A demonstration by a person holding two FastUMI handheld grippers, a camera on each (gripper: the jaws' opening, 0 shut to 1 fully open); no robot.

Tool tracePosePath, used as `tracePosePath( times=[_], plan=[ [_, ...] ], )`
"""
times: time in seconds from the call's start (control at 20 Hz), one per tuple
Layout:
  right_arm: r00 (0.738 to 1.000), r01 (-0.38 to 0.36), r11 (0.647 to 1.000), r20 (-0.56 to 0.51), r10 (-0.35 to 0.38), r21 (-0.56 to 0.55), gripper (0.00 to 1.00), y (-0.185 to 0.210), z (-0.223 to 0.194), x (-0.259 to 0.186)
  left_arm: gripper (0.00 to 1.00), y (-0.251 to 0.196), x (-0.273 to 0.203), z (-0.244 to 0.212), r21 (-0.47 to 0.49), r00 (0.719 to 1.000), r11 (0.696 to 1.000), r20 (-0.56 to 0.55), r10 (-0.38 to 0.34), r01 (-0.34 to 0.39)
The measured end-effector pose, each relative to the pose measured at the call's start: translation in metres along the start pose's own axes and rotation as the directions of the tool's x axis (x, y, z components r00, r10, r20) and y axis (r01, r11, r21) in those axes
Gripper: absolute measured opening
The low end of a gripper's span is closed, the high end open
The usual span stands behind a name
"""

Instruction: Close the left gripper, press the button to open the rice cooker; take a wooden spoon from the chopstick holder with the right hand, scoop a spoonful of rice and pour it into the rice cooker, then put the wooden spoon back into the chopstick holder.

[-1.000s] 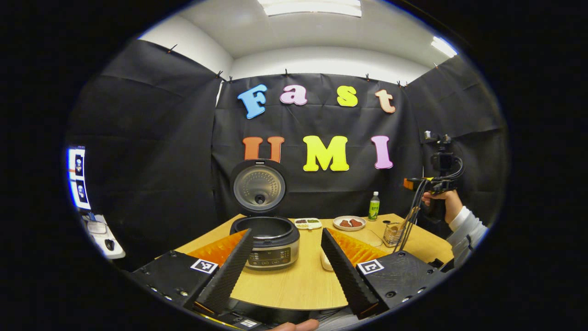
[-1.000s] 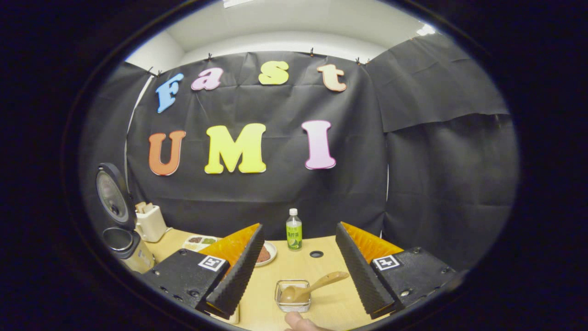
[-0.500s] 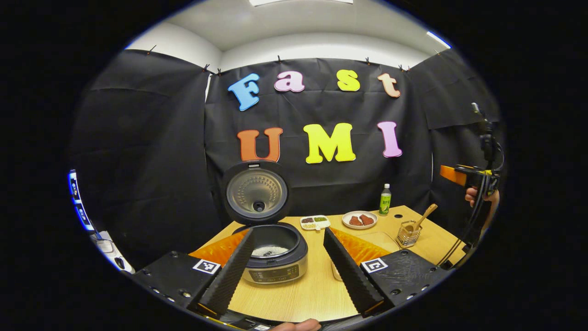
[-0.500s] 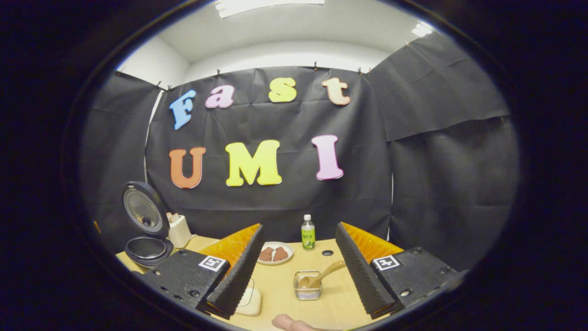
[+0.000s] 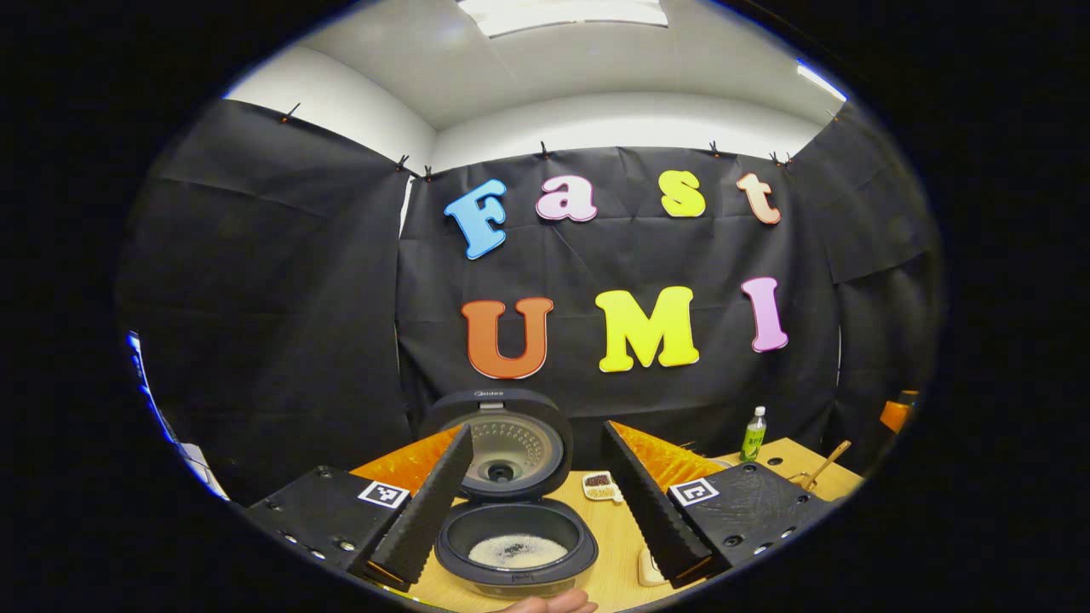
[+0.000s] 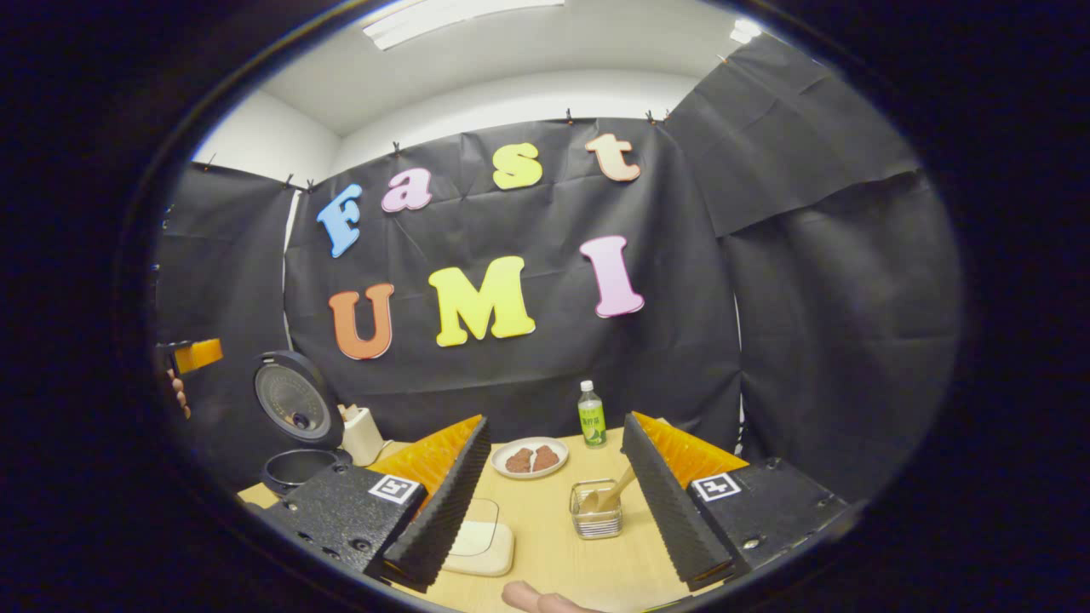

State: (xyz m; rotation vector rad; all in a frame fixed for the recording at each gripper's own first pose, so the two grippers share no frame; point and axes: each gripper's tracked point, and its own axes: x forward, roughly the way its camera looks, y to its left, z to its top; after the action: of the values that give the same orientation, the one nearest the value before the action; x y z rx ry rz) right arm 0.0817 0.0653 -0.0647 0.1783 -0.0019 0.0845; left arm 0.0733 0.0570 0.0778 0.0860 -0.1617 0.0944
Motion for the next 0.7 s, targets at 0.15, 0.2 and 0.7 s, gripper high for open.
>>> tracePosePath(
  times=[0.15, 0.2, 0.7],
  plan=[
    [1.000, -0.022, 1.000, 0.003, 0.022, -0.017, 1.00, 0.004, -0.003, 0.003, 0.95, 0.018, 0.047, 0.013, -0.026, 0.998, 0.999, 0.061, 0.029, -0.028],
    [1.000, -0.024, 0.999, 0.012, 0.024, -0.029, 1.00, 0.002, -0.003, 0.004, 0.96, 0.021, 0.061, 0.012, -0.042, 0.998, 0.999, 0.063, 0.027, -0.025],
    [0.992, -0.123, 0.987, 0.017, 0.125, -0.103, 1.00, 0.031, -0.021, -0.006, 0.94, 0.051, 0.195, -0.001, 0.011, 0.991, 0.997, 0.105, 0.080, -0.082]
  ],
)
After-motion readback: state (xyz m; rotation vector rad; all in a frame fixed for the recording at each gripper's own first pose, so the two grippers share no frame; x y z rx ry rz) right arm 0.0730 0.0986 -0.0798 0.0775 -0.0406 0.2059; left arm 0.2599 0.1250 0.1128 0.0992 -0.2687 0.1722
